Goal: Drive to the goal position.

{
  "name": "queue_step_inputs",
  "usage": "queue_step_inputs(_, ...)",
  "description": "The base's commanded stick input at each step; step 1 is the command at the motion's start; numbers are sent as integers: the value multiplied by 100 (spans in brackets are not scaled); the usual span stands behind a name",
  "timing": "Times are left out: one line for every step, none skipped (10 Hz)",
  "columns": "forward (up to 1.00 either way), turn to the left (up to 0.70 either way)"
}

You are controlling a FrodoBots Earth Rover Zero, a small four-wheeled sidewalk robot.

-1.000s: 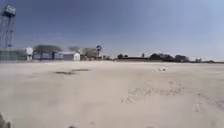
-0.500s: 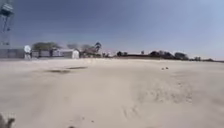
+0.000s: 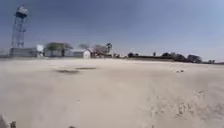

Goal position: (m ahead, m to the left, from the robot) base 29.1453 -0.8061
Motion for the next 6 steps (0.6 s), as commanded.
queue_step_inputs(85,0)
queue_step_inputs(85,0)
queue_step_inputs(85,0)
queue_step_inputs(85,0)
queue_step_inputs(85,0)
queue_step_inputs(85,0)
